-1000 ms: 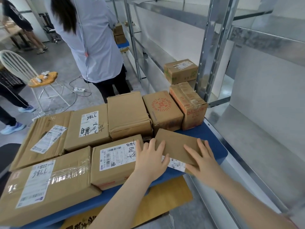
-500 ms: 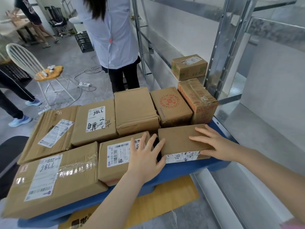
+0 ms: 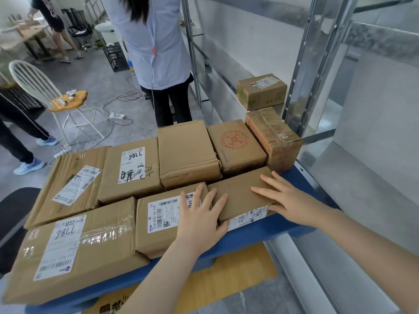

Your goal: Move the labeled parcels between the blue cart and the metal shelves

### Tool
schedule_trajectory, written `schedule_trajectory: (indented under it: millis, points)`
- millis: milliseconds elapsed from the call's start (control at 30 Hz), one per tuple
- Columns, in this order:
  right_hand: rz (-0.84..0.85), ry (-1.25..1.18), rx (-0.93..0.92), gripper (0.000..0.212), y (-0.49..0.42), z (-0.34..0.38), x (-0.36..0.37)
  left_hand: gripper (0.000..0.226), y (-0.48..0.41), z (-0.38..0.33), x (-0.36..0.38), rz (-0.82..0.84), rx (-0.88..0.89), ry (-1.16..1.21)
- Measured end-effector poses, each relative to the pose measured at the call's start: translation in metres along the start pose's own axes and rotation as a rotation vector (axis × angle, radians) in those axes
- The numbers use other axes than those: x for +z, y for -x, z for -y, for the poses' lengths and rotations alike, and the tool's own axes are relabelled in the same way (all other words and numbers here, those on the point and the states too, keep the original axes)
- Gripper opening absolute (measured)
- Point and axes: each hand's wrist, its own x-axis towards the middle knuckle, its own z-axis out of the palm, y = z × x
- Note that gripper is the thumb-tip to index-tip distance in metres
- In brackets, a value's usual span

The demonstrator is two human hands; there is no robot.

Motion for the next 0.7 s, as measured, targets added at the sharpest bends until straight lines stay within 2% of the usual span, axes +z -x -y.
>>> schedule_trajectory:
  millis: [233,500,633,700]
  points:
    - [-0.165,-0.003,0.034,0.067,0.006,0.010,0.020,0.064,0.000,0.000,0.002,0.014,0.006,-0.022]
    - [-0.142,0.054,0.082,0.067,0.012,0.027,0.008,0.064,0.000,-0.003,-0.002,0.103,-0.032,-0.051]
    - [-0.354,-0.072,0.203,0.072,0.052,0.051,-0.001,0.071,0.009,-0.013,-0.022,0.109,-0.088,-0.040]
    - [-0.412,-0.117,0.279,0.070,0.086,0.054,-0.001,0.071,0.005,-0.027,-0.038,0.022,-0.006,-0.060]
